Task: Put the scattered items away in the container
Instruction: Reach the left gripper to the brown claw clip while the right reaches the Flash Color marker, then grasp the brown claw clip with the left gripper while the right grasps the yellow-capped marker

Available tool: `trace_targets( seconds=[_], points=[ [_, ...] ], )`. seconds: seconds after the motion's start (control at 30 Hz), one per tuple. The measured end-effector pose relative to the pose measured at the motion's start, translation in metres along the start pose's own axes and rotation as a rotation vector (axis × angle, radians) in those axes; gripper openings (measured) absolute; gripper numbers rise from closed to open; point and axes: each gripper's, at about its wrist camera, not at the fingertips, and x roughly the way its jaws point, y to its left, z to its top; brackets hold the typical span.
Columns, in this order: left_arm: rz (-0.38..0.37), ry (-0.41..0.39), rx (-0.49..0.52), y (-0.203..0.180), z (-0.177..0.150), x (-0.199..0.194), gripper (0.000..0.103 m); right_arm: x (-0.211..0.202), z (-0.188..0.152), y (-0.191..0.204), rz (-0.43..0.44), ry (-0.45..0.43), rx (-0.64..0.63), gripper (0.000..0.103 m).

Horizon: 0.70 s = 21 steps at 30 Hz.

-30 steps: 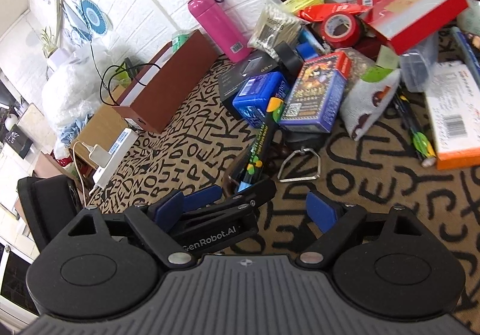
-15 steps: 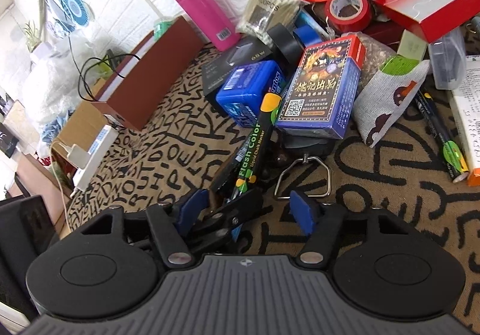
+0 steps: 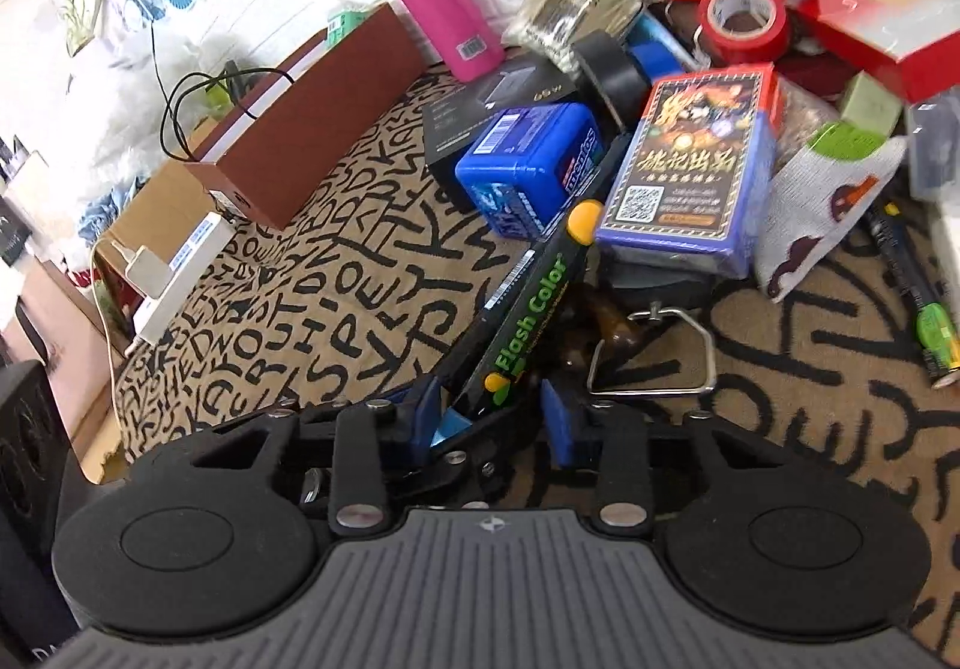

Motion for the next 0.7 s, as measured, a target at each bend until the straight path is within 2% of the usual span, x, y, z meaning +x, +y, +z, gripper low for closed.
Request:
trace_targets(
  seconds=[0.2, 0.63, 0.7],
  points=[
    [-0.041, 0.030, 0.026, -0.026, -0.014, -0.015, 0.041, -0.026, -0.013, -0.013, 0.005, -0.003, 0.034, 0.041],
    [-0.200, 0.094, 0.058, -0.095, -0.053, -0.043, 0.043, -0.103, -0.069, -0.057, -0.031, -0.011, 0.110, 0.041],
    [-0.241, 0.105, 0.049, -0.102, -0.057, -0.046, 0.052, -0.114, -0.077, -0.065, -0.038, -0.017, 0.137, 0.042]
  ],
)
